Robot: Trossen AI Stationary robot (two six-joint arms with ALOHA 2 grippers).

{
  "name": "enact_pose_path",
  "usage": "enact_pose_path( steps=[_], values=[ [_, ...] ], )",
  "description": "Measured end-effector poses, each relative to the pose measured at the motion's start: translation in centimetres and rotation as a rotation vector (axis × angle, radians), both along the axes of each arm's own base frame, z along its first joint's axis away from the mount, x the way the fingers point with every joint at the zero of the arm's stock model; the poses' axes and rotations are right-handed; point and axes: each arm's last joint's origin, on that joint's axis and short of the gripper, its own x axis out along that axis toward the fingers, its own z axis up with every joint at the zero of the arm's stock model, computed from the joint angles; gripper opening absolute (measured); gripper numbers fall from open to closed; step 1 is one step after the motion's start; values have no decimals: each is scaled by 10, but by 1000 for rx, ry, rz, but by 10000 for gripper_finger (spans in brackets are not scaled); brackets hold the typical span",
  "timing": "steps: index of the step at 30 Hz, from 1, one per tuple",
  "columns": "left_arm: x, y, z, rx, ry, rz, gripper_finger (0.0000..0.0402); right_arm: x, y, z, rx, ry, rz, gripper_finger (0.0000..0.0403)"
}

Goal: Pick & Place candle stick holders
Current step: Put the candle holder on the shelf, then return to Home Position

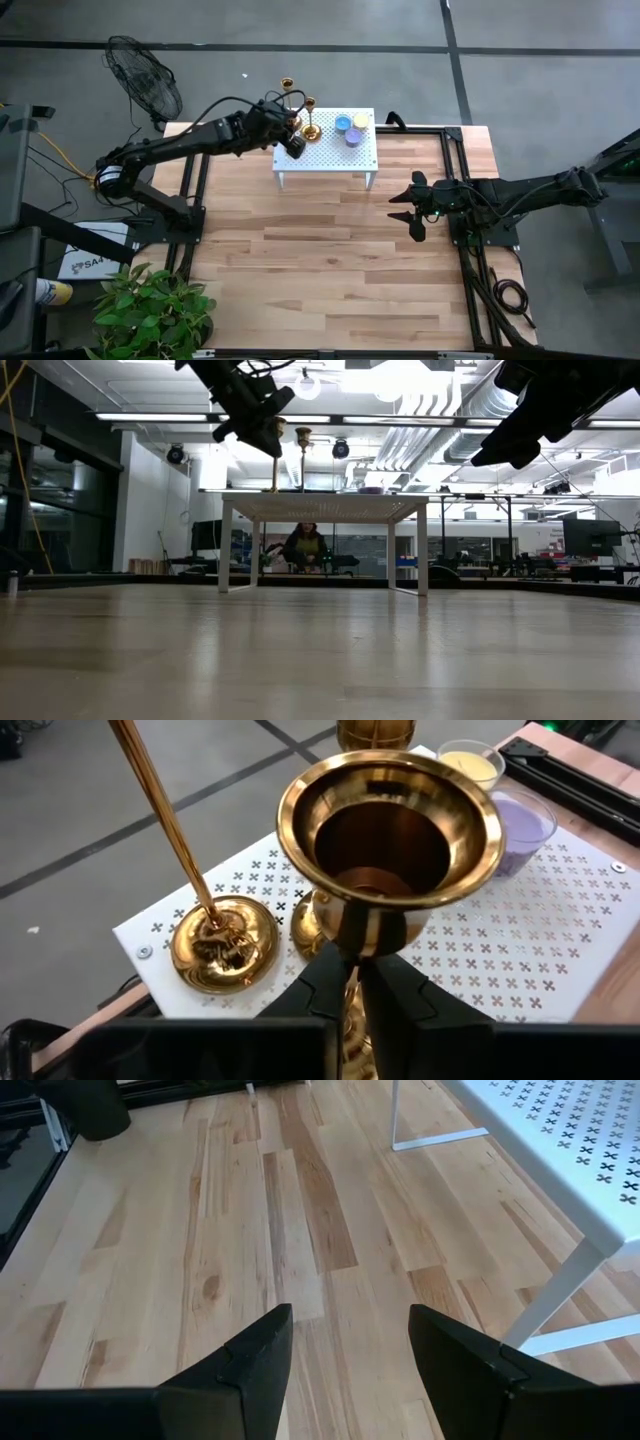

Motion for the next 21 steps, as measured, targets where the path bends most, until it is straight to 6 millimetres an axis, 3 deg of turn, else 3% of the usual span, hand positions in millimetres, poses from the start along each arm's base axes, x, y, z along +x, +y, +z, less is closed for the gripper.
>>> enact_pose_path(
  steps=[9, 21],
  values=[
    [0, -1, -4, -24, 16, -20, 58, 0, 0, 0, 7, -1, -3, 197],
    [-10, -5, 6, -18, 5, -21, 65, -1, 0, -1, 10, 12, -6, 197]
  ],
)
